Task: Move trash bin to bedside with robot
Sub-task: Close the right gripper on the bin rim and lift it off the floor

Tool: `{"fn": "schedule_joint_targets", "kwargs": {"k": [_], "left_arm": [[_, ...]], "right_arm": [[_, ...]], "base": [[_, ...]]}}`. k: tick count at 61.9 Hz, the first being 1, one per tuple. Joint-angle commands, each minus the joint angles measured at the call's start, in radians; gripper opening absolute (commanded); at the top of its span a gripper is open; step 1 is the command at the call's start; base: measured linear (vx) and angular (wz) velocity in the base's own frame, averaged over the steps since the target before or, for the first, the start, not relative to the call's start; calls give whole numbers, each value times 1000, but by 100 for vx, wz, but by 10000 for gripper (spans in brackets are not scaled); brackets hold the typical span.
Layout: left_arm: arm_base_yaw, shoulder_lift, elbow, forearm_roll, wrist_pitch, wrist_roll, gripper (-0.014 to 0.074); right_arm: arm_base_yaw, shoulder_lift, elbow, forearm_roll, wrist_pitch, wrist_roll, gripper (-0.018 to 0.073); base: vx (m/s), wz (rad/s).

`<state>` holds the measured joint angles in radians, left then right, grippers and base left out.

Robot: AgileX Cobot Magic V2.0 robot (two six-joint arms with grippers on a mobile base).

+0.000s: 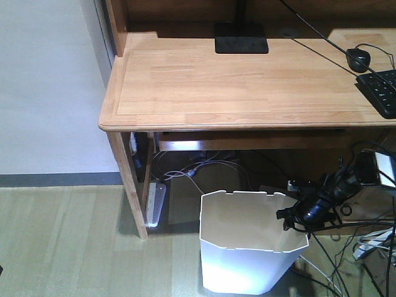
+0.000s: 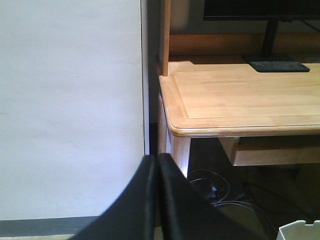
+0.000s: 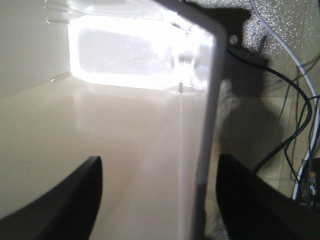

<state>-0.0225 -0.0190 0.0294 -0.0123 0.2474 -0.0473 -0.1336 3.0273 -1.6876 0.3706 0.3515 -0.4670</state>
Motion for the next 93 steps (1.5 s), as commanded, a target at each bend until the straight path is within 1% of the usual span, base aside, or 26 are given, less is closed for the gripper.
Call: {"fn": "schedule_joint_targets", "kwargs": {"k": [1, 4, 6, 9, 10, 11, 22, 27, 36, 40, 47, 62, 67, 70, 74, 81, 87, 93], "left_arm": [[-6, -10, 29, -4, -73, -9, -6], [-6, -10, 29, -4, -73, -9, -6], [-6, -10, 29, -4, -73, -9, -6], [-6, -10, 29, -4, -73, -9, -6], [-6, -10, 29, -4, -73, -9, -6], [-6, -10, 29, -4, -73, -9, -6], [-6, -10, 29, -4, -73, -9, -6], [-6, -10, 29, -4, -73, -9, -6], [-6, -10, 29, -4, -73, -9, -6], [-6, -10, 29, -4, -73, -9, -6], [-6, -10, 29, -4, -73, -9, -6], [-6, -10, 29, -4, -73, -9, -6], [-6, -10, 29, -4, -73, -9, -6], [-6, -10, 29, -4, -73, -9, -6], [-6, -10, 29, -4, -73, -9, -6], [-6, -10, 29, -4, -73, -9, -6], [-6, -10, 29, -4, -73, -9, -6], [-6, -10, 29, -4, -73, -9, -6]], "right_arm": [[-2, -39, -53, 1, 43, 1, 352], [-2, -32, -76, 1, 63, 1, 273], [-2, -31, -86, 1, 76, 1, 204], [-2, -30, -101, 10, 90, 1, 85], [-2, -30, -105, 14, 92, 1, 21], [-2, -32, -108, 19, 95, 0, -20], [-5, -63, -92, 119, 78, -16, -13], [-5, -81, -67, 161, 73, -69, -11], [-6, -118, 1, 267, 47, -193, -11], [-6, -142, 43, 329, 31, -252, -11], [-13, -191, 113, 446, 20, -389, -11], [-53, -348, 302, 705, 25, -710, -9], [-63, -409, 367, 759, 27, -819, -7], [-63, -442, 412, 801, 28, -863, -7], [-63, -495, 464, 834, 23, -913, -7], [-62, -582, 550, 893, 36, -969, -7], [-62, -658, 619, 908, 56, -1001, -7], [-62, -741, 683, 915, 58, -1004, -7]], "base": [[0, 0], [0, 0], [0, 0], [0, 0], [0, 0], [0, 0], [0, 0], [0, 0], [0, 0], [0, 0], [0, 0], [0, 0], [0, 0], [0, 0], [0, 0], [0, 0], [0, 0], [0, 0]]}}
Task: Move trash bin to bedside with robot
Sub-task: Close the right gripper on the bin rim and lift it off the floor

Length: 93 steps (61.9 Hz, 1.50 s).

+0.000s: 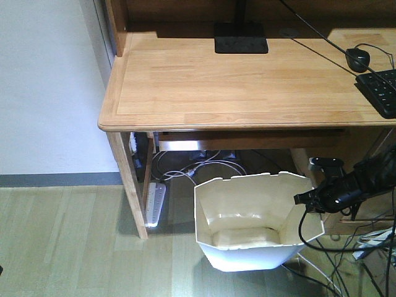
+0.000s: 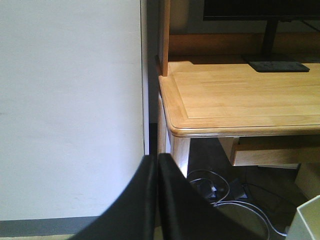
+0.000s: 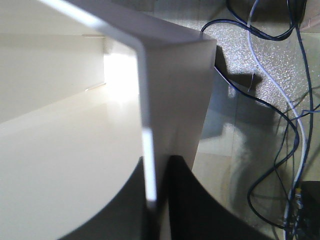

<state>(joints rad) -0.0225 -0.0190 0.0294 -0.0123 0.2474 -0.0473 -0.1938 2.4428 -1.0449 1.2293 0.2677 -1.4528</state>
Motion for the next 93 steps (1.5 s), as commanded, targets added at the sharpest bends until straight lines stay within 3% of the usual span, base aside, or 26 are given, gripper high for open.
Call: {"fn": "schedule_joint_targets", "kwargs": {"k": [1, 42, 93], "left_arm": [[-6, -10, 29, -4, -73, -9, -6], [-6, -10, 29, -4, -73, -9, -6], [-6, -10, 29, -4, -73, -9, -6]], "right_arm": [[-2, -170, 50, 56, 142, -18, -7], [-1, -605, 367, 136, 240, -60, -6], [-1, -621, 380, 161, 248, -65, -6]], "base": [[0, 0], [0, 0], [0, 0]]}}
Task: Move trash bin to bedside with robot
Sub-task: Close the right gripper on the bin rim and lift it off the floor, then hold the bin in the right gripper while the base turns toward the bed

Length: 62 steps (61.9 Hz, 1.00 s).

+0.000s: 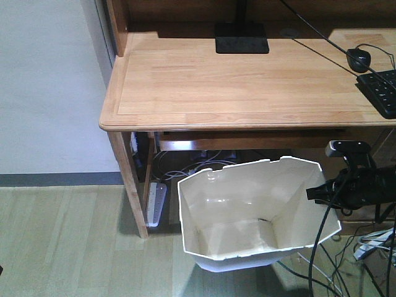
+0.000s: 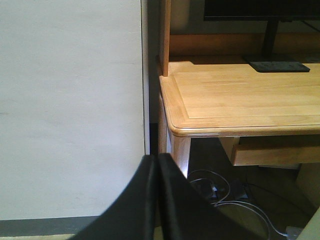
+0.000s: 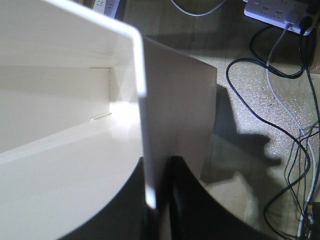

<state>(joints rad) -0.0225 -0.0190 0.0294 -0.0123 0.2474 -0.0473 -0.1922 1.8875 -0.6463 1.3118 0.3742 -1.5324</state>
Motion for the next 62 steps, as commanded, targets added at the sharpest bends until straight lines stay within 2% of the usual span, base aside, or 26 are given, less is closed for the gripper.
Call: {"fn": "schedule_joint_targets", "kwargs": {"k": [1, 31, 62], "left_arm": [[-6, -10, 29, -4, -73, -9, -6], [-6, -10, 29, -4, -73, -9, -6], [-6, -10, 29, -4, -73, -9, -6]], "right_arm": [[-3, -65, -19, 79, 141, 15, -6], [-3, -65, -19, 79, 141, 15, -6], [-3, -65, -19, 79, 141, 15, -6]], "base": [[-1, 3], [-4, 16], [-9, 50]]}}
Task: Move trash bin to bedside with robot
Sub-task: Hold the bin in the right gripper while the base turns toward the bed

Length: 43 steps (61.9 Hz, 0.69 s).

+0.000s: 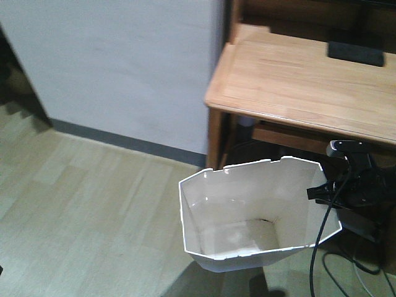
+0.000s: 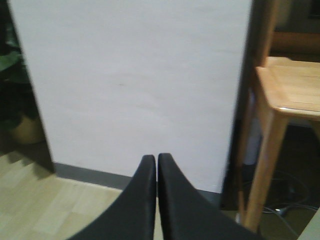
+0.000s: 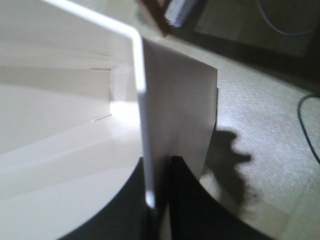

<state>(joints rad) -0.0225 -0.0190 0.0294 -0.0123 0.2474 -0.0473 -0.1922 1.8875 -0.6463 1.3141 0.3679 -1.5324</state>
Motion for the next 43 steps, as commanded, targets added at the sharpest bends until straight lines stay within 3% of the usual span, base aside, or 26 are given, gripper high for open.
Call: {"fn": "schedule_joint_targets", "kwargs": {"k": [1, 43], "left_arm": [[-6, -10, 29, -4, -73, -9, -6], [-6, -10, 29, -4, -73, -9, -6]], "right_arm": [[-3, -65, -19, 76, 147, 15, -6], [-3, -65, -19, 75, 147, 15, -6]], "base": [[-9, 62], [-3, 52]]}}
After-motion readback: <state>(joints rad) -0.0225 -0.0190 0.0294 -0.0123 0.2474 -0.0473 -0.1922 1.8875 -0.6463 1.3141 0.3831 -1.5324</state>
